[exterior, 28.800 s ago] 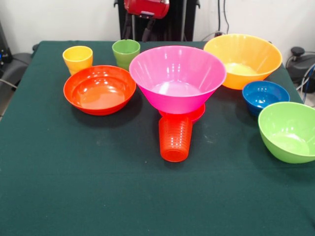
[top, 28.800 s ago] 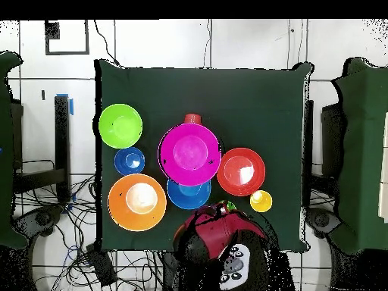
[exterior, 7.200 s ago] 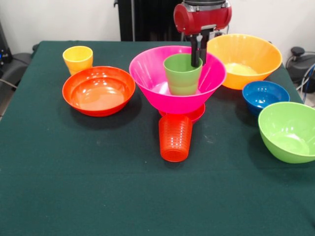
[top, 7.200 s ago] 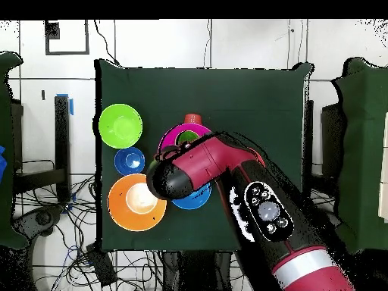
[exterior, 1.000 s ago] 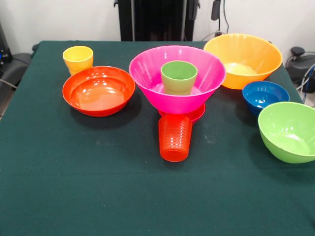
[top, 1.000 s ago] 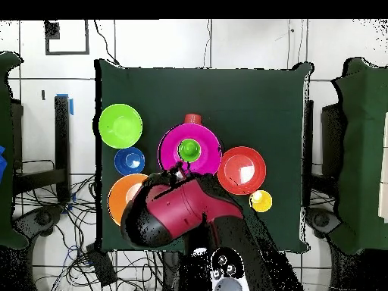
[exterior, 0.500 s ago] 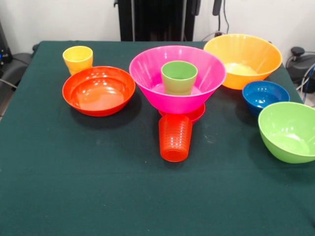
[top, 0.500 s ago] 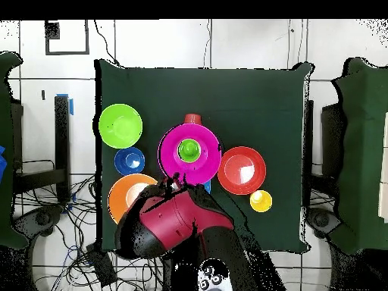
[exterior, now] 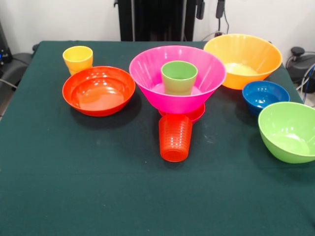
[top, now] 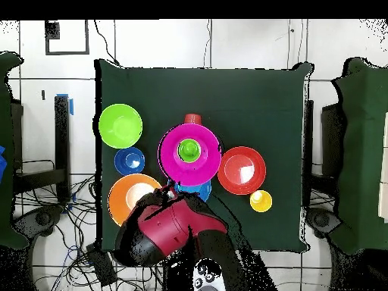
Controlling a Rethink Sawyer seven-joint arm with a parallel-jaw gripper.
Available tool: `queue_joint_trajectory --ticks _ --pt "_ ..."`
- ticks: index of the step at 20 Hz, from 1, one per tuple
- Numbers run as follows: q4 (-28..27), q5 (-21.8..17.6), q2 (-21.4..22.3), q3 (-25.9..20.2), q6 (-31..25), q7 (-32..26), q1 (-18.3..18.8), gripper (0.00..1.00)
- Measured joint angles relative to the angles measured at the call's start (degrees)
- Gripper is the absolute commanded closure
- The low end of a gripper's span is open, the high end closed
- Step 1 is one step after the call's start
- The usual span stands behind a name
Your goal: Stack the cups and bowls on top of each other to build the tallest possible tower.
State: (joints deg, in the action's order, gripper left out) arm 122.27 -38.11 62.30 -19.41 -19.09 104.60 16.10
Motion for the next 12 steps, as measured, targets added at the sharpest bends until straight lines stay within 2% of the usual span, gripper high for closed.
queue_joint_trajectory --ticks 3,6,9,12 --pt "0.1 0.0 -0.5 1.4 0.9 0.0 -0.9 0.00" --pt "0.1 0.0 -1.1 4.6 2.2 0.3 -3.4 0.00" --pt "0.1 0.0 -1.6 8.2 2.7 1.5 -6.9 0.00" --pt "0.1 0.2 -2.5 12.9 2.7 4.9 -12.4 0.00"
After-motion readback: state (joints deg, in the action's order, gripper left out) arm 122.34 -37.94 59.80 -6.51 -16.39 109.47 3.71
